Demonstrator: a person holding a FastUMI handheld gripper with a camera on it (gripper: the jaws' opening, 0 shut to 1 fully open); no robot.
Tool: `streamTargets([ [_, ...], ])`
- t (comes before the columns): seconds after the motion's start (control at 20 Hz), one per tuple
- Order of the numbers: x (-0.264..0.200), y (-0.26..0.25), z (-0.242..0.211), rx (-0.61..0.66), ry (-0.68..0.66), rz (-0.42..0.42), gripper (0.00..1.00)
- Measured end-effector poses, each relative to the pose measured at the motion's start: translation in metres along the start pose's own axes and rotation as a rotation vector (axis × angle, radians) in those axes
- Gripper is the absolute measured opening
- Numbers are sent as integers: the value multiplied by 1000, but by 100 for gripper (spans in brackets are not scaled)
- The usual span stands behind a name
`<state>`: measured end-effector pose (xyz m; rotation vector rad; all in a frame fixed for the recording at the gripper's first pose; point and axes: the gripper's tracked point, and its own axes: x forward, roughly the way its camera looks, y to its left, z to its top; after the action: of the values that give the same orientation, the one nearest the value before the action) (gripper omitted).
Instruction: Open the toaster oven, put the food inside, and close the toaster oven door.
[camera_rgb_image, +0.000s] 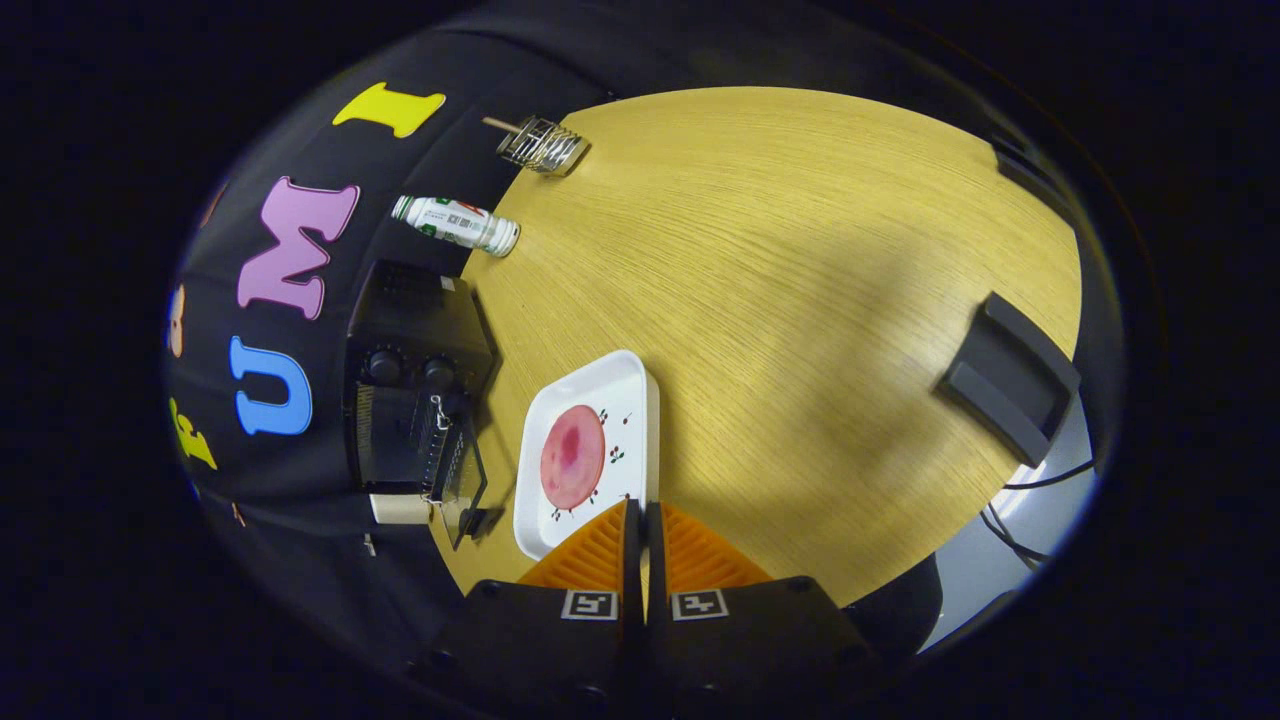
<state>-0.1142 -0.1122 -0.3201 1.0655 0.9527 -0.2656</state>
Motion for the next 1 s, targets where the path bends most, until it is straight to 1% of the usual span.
streamTargets([
  [0.1, -1, -11, -7, 11, -12, -20, 5],
  [0.4, -21, 5, -18, 84, -74, 72, 5],
  [0.45, -22, 5, -18, 92, -85, 78, 5],
  [0.55, -14, -9, -25, 64, -85, 24, 5],
  [0.7, 0, -37, -34, -82, -56, -118, 5],
  [0.75, 1, -45, -36, -119, -34, -182, 5],
  [0.8, 3, -49, -40, -141, -15, -221, 5],
  [0.9, 12, -41, -35, -158, 0, -248, 5],
  [1.0, 18, -43, -35, -199, 32, -323, 9],
])
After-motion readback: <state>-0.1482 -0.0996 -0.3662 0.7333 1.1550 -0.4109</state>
